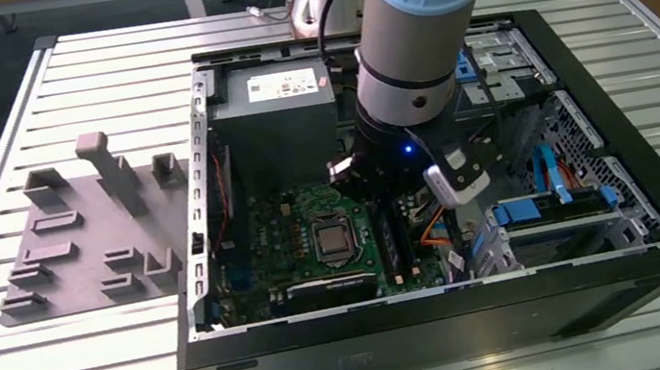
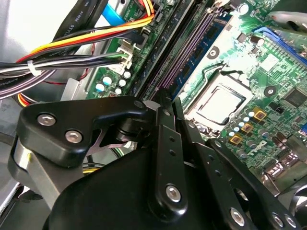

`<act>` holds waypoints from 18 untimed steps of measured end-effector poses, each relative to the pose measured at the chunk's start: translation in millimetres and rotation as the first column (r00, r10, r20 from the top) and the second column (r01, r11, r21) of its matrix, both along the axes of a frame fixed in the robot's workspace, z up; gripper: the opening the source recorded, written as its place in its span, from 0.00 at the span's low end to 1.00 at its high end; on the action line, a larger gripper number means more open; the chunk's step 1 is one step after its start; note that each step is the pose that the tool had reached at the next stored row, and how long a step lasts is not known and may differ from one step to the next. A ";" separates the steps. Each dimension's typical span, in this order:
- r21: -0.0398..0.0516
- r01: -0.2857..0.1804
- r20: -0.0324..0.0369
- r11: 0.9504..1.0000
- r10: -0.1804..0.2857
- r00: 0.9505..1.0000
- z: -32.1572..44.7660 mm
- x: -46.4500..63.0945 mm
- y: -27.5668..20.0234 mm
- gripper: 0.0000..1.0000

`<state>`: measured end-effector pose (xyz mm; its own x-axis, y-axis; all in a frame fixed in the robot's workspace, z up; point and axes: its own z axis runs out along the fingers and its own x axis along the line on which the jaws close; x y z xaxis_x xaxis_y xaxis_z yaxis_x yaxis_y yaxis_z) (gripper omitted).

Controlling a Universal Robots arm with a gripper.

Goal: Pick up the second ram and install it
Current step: 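Insert the second ram into the second slot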

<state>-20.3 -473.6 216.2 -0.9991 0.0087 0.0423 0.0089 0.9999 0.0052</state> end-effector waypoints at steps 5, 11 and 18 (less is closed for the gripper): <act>0.000 0.000 0.000 1.000 0.000 1.000 -2.3 0.1 -0.1 0.14; 0.000 0.005 0.000 1.000 -0.005 1.000 -3.0 0.5 -0.7 0.14; 0.000 0.006 0.000 1.000 -0.006 1.000 -1.9 0.6 -1.8 0.14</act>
<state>-19.7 -475.5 214.3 -0.9990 0.0142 0.0423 0.0144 0.9999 0.0053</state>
